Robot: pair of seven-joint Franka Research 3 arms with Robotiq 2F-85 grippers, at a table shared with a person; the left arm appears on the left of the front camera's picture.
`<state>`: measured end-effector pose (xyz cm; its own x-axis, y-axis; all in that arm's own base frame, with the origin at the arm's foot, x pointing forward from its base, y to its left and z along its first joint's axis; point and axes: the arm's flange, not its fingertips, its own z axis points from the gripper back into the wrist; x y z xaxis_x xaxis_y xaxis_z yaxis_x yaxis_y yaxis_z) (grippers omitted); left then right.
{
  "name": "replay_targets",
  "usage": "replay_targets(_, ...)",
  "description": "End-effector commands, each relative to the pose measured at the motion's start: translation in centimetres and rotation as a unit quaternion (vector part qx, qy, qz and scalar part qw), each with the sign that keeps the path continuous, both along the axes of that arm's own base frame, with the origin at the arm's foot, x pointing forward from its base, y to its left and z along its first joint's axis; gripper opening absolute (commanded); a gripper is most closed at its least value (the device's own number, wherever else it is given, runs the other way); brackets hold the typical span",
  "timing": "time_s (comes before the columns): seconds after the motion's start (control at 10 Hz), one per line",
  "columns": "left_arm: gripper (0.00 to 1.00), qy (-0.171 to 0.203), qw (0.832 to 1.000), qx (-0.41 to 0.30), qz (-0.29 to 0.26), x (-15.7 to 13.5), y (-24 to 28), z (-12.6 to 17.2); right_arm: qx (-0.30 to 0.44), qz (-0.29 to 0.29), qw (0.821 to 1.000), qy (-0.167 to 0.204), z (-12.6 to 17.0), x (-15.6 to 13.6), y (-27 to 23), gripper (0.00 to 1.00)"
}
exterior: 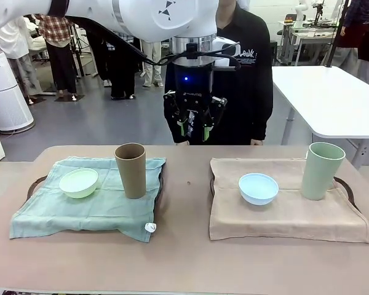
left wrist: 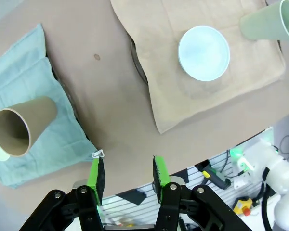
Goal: Set up a tray with a mat and arrange the tableware.
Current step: Place the Picnic Bowl and Reusable plastic cup back onto the Handle tray in front of the human's position.
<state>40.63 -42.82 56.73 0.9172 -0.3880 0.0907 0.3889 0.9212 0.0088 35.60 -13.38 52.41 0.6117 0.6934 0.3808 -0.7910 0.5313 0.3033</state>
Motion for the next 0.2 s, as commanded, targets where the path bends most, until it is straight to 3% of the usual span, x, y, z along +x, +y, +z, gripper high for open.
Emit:
replay_targets(0.0,0.54,-0.001,1.000,0.004,0.001,-0.06,0.18,0.15,0.005,0.003,1.000,0.001,0.50,0.02,0.20,1.00)
replay_targets(0.1,0.54,-0.001,1.000,0.004,0.001,-0.06,0.18,0.15,0.005,0.003,1.000,0.001,0.50,0.02,0.20,1.00)
